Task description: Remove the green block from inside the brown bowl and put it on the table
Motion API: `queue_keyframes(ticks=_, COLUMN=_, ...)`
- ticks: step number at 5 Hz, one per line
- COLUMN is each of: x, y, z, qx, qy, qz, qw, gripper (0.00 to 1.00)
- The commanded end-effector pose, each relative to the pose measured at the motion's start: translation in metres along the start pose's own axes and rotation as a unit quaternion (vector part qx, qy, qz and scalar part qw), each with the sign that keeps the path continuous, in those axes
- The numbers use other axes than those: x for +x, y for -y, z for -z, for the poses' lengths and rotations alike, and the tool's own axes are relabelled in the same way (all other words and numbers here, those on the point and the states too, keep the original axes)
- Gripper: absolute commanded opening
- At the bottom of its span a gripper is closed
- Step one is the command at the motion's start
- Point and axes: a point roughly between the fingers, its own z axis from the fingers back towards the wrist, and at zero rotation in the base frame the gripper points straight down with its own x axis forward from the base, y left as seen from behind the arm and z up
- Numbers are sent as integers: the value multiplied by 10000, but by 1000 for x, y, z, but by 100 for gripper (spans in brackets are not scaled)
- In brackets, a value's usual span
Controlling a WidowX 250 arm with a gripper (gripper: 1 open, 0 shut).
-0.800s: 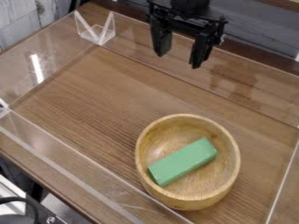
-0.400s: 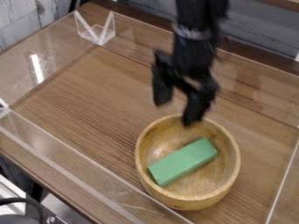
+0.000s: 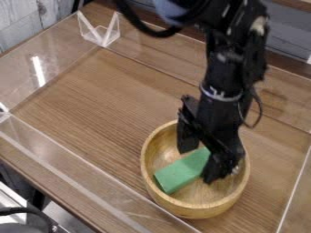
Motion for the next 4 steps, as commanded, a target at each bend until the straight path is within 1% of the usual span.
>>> queue_keyframes(ticks=1, x=0, y=-2, z=-15, qx=69, qy=408, qz=73, qw=9991, gripper=100)
queue_keyframes(ticks=3, x=-1, y=-7, z=-6, qx=28, qy=565, qz=43, qw=9984, gripper=100)
queue_keyframes(ticks=4, x=-1, y=-8, z=-1, qx=3, qy=597, qz=22, qw=9982, gripper=100)
